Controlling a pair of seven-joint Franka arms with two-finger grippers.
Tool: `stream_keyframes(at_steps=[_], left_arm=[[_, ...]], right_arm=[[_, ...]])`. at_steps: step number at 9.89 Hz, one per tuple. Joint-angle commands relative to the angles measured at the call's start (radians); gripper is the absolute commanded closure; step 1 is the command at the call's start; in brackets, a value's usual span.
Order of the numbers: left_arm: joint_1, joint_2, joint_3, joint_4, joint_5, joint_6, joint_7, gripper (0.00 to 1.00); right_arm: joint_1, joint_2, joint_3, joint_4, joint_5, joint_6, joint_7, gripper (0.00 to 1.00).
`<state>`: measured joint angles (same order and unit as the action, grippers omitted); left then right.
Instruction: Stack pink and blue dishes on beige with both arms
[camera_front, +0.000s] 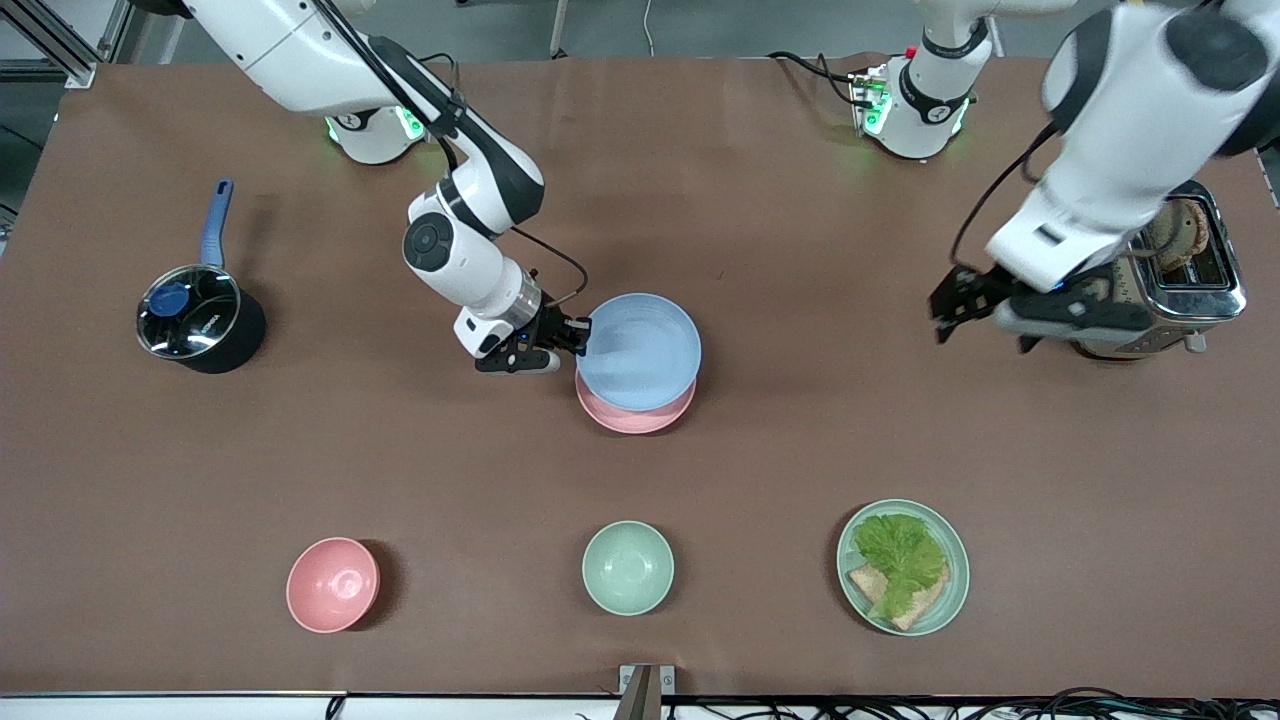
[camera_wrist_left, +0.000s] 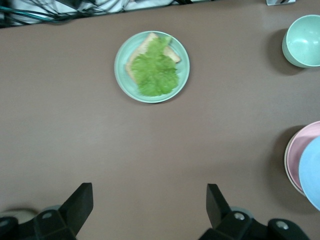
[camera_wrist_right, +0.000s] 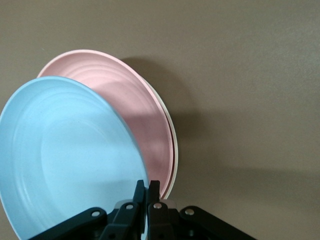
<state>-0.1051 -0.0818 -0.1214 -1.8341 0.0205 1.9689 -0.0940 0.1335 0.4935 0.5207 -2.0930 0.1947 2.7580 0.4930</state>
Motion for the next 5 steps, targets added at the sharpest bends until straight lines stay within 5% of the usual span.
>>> stream_keyframes(at_steps=[1,3,5], left_arm=[[-0.007,0.089,0.029,0.289,-0.002,-0.267,0.033,0.00],[-0.008,0.114,0.054,0.419,0.001,-0.420,0.068,0.00],[-0.007,0.062,0.074,0.396,0.004,-0.479,0.134,0.00]], right_arm=[[0.001,0.000,-0.002,-0.018,-0.024,0.022,0.025,0.92],[0.000,0.013,-0.002,-0.018,-0.028,0.029,0.025,0.64],[-0.011,-0.009,-0.004,-0.010,-0.028,0.017,0.021,0.00]])
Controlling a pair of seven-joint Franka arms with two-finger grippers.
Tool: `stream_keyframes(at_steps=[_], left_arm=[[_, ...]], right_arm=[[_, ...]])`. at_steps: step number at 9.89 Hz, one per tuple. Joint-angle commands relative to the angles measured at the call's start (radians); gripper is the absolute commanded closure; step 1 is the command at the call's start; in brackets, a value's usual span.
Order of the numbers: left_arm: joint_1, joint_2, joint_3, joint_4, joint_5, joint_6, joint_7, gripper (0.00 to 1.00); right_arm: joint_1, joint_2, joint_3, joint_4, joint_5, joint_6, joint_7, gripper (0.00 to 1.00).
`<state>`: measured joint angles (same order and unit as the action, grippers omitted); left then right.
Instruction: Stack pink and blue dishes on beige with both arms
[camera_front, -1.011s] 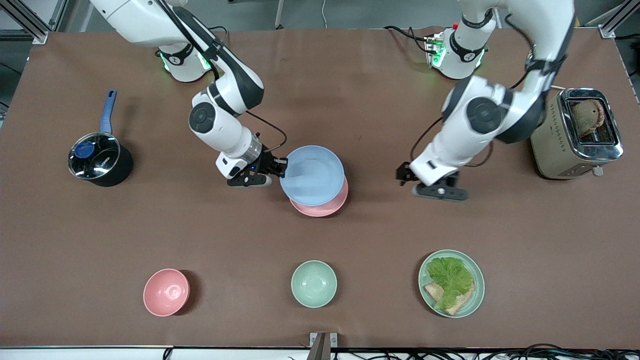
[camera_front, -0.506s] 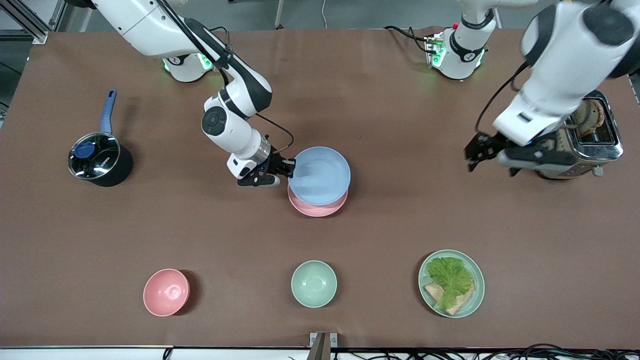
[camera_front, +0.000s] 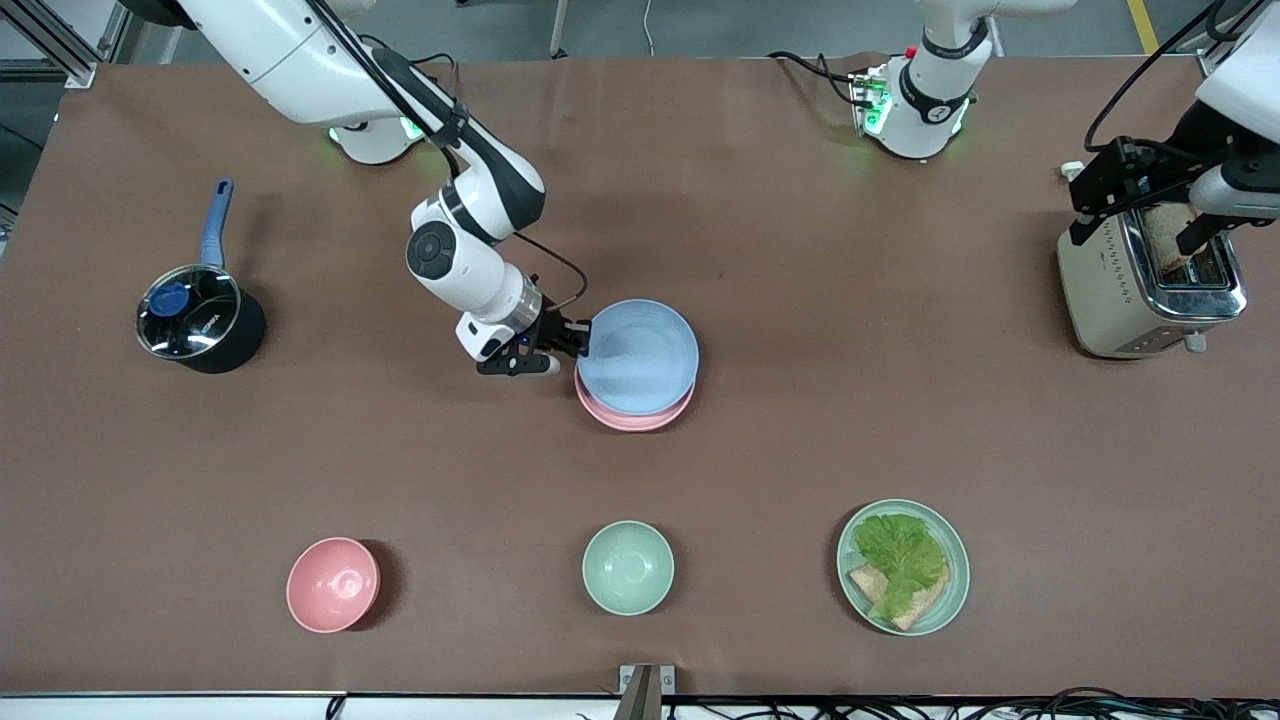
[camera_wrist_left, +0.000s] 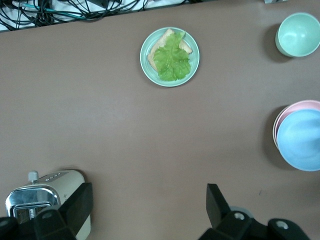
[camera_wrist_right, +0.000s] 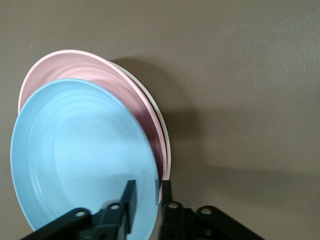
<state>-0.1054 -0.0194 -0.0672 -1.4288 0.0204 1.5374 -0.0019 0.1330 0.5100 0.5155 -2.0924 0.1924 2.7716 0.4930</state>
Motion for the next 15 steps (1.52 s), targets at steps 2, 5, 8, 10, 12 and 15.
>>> stream_keyframes(at_steps=[2,5,8,10,12,15], left_arm=[[-0.008,-0.002,0.021,-0.027,0.000,-0.051,0.039,0.00],[-0.010,0.050,0.021,0.026,0.006,-0.049,0.034,0.00],[-0.017,-0.018,0.062,-0.007,-0.038,-0.086,0.025,0.00],[-0.020,-0.042,0.095,-0.028,-0.074,-0.088,0.022,0.00],[-0.020,-0.065,0.087,-0.067,-0.057,-0.083,-0.031,0.00],[-0.005,-0.068,0.020,-0.070,0.015,-0.083,-0.058,0.00]], right_arm=[[-0.052,-0.196,-0.002,-0.011,-0.028,-0.172,0.030,0.00],[-0.085,-0.476,-0.161,0.055,-0.133,-0.563,0.030,0.00],[-0.090,-0.565,-0.375,0.230,-0.162,-0.824,-0.020,0.00],[-0.089,-0.568,-0.521,0.380,-0.162,-1.028,-0.181,0.00],[-0.104,-0.564,-0.584,0.505,-0.163,-1.156,-0.299,0.00],[-0.124,-0.516,-0.597,0.649,-0.165,-1.253,-0.445,0.00]])
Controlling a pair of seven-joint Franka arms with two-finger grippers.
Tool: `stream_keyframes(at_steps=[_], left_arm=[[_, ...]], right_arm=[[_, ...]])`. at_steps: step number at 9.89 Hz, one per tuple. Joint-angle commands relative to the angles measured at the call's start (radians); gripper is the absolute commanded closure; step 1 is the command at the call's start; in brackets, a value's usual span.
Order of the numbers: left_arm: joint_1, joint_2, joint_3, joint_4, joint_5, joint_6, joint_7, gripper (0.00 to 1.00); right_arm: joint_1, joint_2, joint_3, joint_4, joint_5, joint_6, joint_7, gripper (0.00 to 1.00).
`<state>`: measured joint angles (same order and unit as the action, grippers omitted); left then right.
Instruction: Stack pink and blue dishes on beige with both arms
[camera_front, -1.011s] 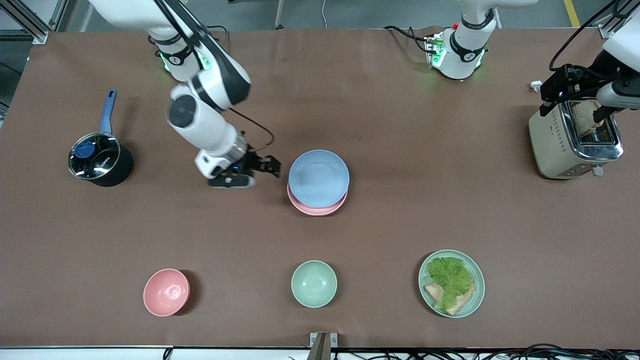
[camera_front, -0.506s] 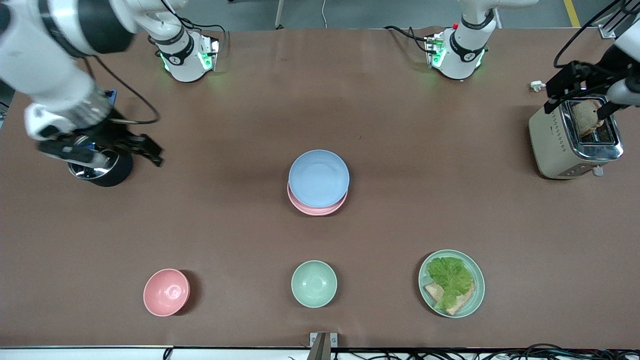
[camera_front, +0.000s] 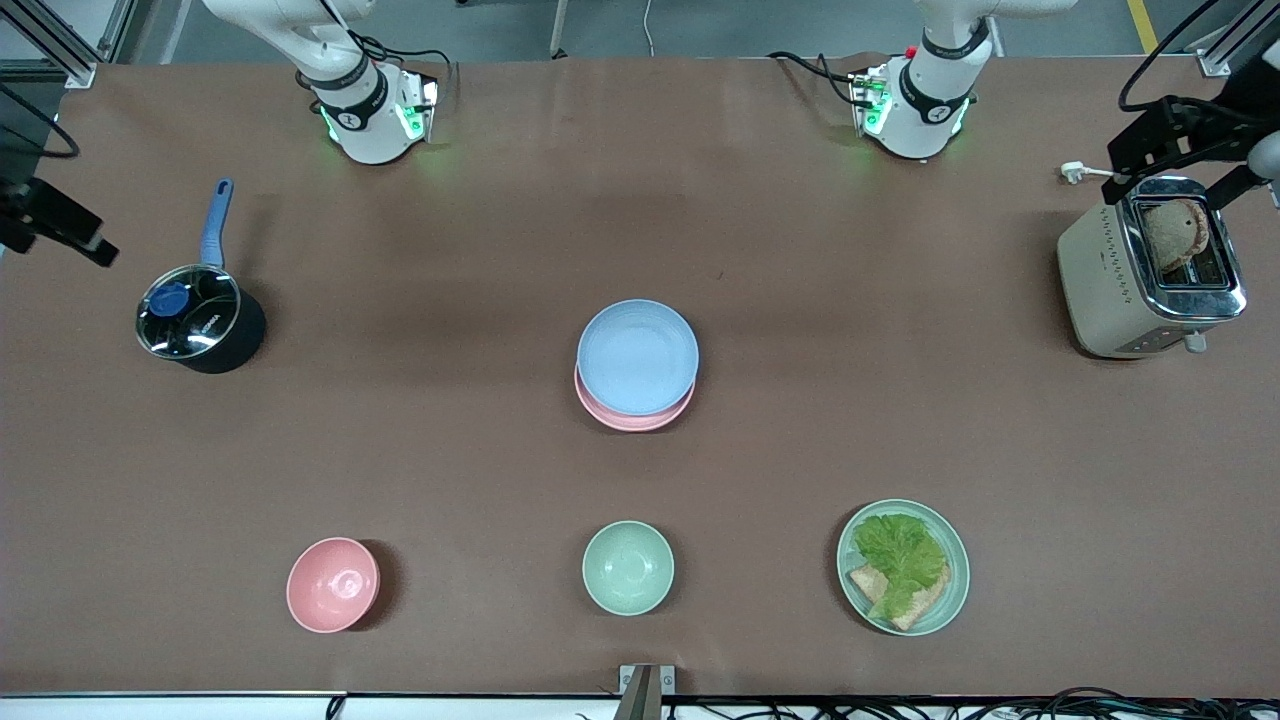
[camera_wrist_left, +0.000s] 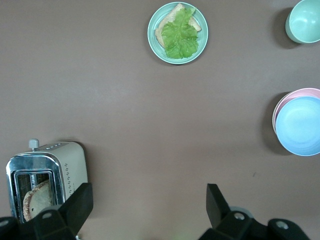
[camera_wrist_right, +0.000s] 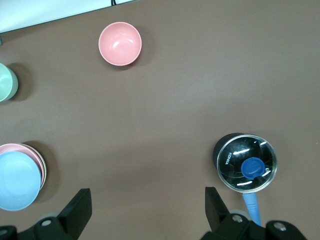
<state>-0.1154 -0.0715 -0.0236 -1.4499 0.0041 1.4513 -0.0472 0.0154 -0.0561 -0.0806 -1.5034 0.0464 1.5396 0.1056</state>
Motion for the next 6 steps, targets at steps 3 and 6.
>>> stream_keyframes(at_steps=[3,6], left_arm=[[0.025,-0.013,-0.021,-0.049,-0.006,-0.002,0.006,0.00],[0.045,-0.005,-0.015,-0.043,-0.041,-0.003,0.010,0.00]], right_arm=[[-0.009,0.048,0.001,0.063,-0.023,-0.022,-0.060,0.00],[-0.009,0.048,0.001,0.060,-0.022,-0.030,-0.055,0.00]])
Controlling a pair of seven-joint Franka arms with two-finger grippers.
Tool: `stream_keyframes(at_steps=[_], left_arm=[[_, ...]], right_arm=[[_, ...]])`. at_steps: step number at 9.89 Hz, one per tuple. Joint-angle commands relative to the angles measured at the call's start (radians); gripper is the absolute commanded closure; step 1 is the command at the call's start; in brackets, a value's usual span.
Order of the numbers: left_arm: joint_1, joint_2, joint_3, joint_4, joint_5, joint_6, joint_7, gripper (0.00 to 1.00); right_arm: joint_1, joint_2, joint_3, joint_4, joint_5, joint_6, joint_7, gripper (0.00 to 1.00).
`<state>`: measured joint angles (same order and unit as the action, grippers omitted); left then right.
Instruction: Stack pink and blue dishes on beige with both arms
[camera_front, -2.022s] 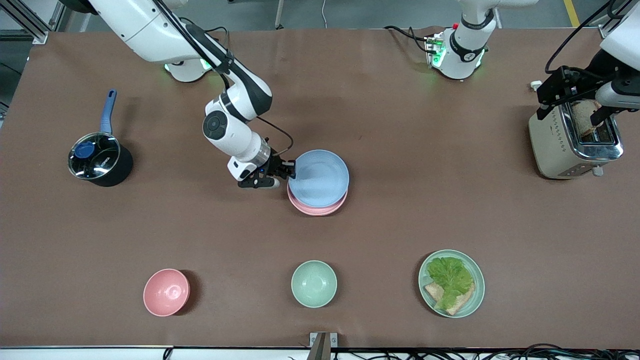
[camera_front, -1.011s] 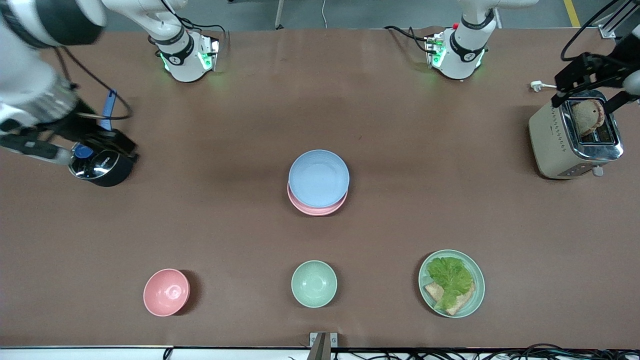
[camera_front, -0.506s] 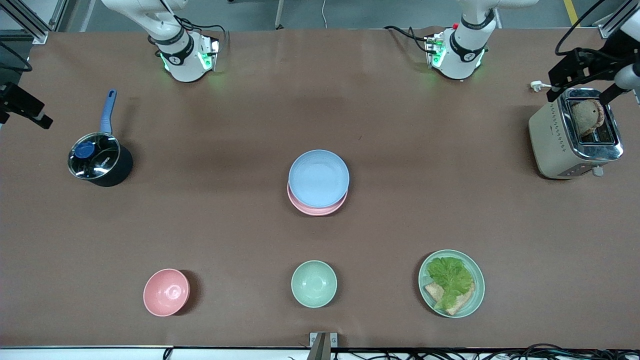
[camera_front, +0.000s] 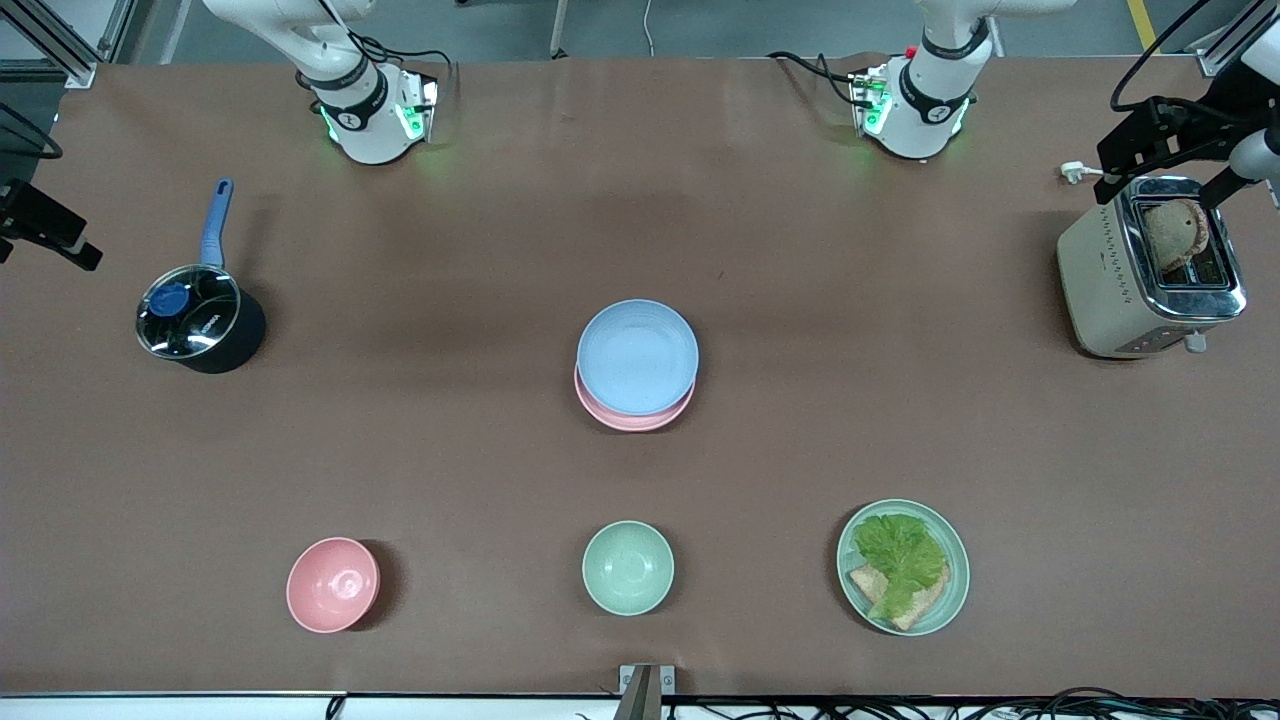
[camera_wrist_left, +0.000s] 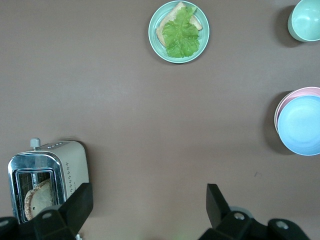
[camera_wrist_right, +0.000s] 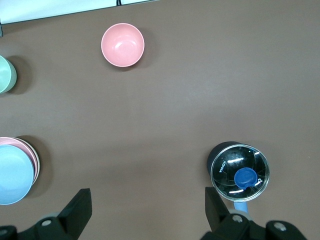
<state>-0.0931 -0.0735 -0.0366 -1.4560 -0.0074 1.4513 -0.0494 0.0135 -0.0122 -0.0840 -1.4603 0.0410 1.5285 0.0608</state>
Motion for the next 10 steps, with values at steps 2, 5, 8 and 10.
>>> stream_keyframes(at_steps=[2,5,8,10], left_arm=[[0.023,-0.003,-0.002,-0.038,-0.028,-0.008,0.032,0.00],[0.018,-0.005,-0.003,-0.041,-0.016,-0.026,0.014,0.00],[0.016,-0.005,-0.009,-0.043,0.012,-0.025,0.011,0.00],[0.018,-0.005,-0.009,-0.043,0.012,-0.025,0.013,0.00]], right_arm=[[-0.006,0.005,0.004,0.012,-0.015,-0.021,-0.012,0.00],[-0.007,0.005,0.003,0.012,-0.015,-0.050,-0.010,0.00],[-0.007,0.005,0.004,0.012,-0.015,-0.048,-0.012,0.00],[-0.010,0.006,0.004,0.024,-0.044,-0.063,-0.022,0.00]])
